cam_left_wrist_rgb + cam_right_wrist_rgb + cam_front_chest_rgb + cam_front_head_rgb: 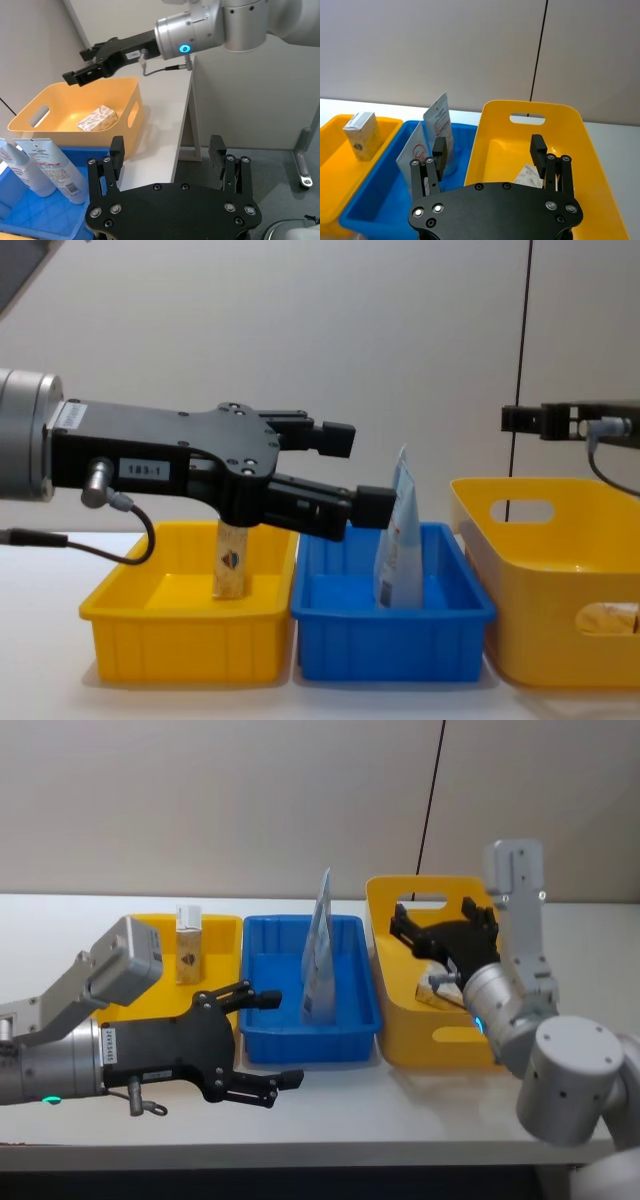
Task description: Bimanual collaborative sorting of washing and personal care products
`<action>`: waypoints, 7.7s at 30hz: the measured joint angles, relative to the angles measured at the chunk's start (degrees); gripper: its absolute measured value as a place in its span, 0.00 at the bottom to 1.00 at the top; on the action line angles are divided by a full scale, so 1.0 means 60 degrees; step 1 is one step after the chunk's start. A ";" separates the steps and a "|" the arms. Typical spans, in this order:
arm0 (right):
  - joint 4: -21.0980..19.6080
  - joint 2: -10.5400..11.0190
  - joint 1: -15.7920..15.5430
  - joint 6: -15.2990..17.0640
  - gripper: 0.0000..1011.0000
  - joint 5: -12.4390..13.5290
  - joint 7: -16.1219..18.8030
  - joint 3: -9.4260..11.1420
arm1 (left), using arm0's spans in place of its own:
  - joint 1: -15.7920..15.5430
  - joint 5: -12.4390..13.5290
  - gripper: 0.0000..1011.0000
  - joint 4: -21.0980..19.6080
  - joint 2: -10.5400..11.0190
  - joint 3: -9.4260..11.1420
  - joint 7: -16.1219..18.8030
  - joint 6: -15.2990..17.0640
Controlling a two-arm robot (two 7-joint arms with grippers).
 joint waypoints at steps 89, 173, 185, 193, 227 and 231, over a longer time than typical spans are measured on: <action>0.4597 -0.1660 0.1716 -0.1991 0.99 -0.2068 -0.0359 -0.1258 | 0.0000 0.0000 0.99 0.0001 0.0000 0.0000 0.0000 0.0000; 0.2885 -0.2082 0.1513 -0.1522 0.00 -0.1978 0.0454 -0.0387 | 0.0000 0.0000 0.99 0.0000 0.0000 0.0000 0.0000 0.0000; 0.2101 -0.2053 0.1504 -0.1476 0.00 -0.1808 0.0427 0.0192 | 0.0000 0.0000 0.99 0.0000 0.0000 0.0000 0.0000 0.0000; 0.1905 -0.1995 0.1662 -0.1532 0.00 -0.1749 0.0280 0.0664 | 0.0000 0.0000 0.99 0.0000 0.0000 0.0000 0.0000 0.0000; 0.3378 -0.1668 0.2202 -0.1756 0.00 -0.2232 -0.0389 0.1757 | 0.0000 0.0000 0.99 0.0000 0.0000 0.0001 0.0000 0.0000; 0.3549 -0.1679 0.2201 -0.1747 0.00 -0.2280 -0.0381 0.1755 | 0.0000 0.0000 0.99 0.0000 0.0000 0.0001 0.0000 0.0000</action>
